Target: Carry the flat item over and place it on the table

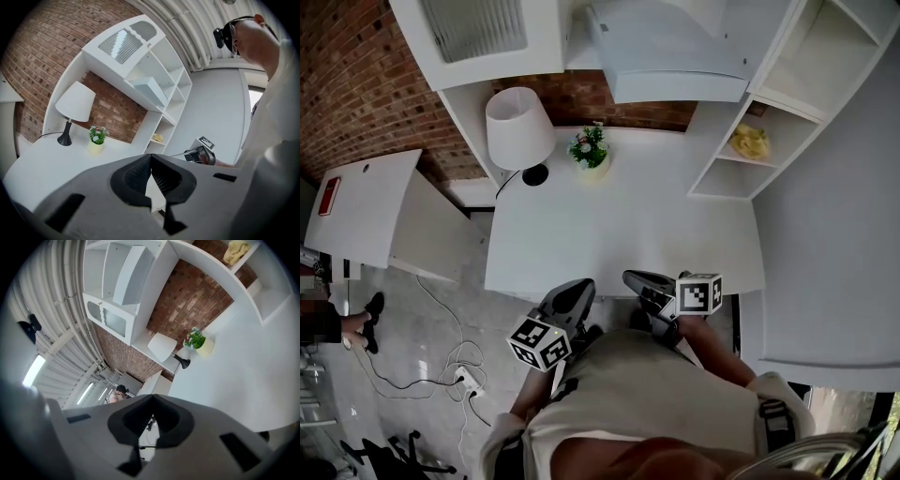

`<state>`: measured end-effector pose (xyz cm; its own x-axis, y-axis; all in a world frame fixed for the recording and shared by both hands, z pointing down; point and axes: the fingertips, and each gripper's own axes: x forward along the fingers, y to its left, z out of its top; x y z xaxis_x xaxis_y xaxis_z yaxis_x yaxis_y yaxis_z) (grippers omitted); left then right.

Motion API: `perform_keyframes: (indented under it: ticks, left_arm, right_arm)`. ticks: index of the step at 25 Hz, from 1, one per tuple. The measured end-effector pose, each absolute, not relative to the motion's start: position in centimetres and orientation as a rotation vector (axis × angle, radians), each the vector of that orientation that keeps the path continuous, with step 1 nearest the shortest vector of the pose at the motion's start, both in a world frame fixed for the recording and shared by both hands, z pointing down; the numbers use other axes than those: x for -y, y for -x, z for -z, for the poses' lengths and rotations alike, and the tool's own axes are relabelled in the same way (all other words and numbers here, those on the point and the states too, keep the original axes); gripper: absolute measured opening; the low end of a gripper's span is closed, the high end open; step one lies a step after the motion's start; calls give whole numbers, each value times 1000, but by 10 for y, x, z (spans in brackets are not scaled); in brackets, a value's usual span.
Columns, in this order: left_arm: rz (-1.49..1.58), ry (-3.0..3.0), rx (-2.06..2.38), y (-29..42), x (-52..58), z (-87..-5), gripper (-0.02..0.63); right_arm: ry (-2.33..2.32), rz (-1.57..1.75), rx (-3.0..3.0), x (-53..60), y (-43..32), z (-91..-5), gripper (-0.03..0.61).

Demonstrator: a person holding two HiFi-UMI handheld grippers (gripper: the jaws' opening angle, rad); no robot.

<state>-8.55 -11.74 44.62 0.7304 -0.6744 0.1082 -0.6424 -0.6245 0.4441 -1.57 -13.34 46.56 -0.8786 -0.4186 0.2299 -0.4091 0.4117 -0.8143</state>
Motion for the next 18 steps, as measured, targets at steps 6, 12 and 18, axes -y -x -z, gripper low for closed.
perform_keyframes:
  ticks: [6, 12, 18]
  left_arm:
    - [68, -2464, 1040, 69, 134, -444, 20]
    - [12, -2515, 1065, 54, 150, -439, 20]
    - [5, -2547, 1056, 40, 166, -430, 20]
  right_arm:
    - [637, 1392, -2565, 174, -6, -425, 9]
    - [645, 1255, -2545, 226, -29, -381, 9]
    - [668, 1130, -2517, 268, -47, -338, 104]
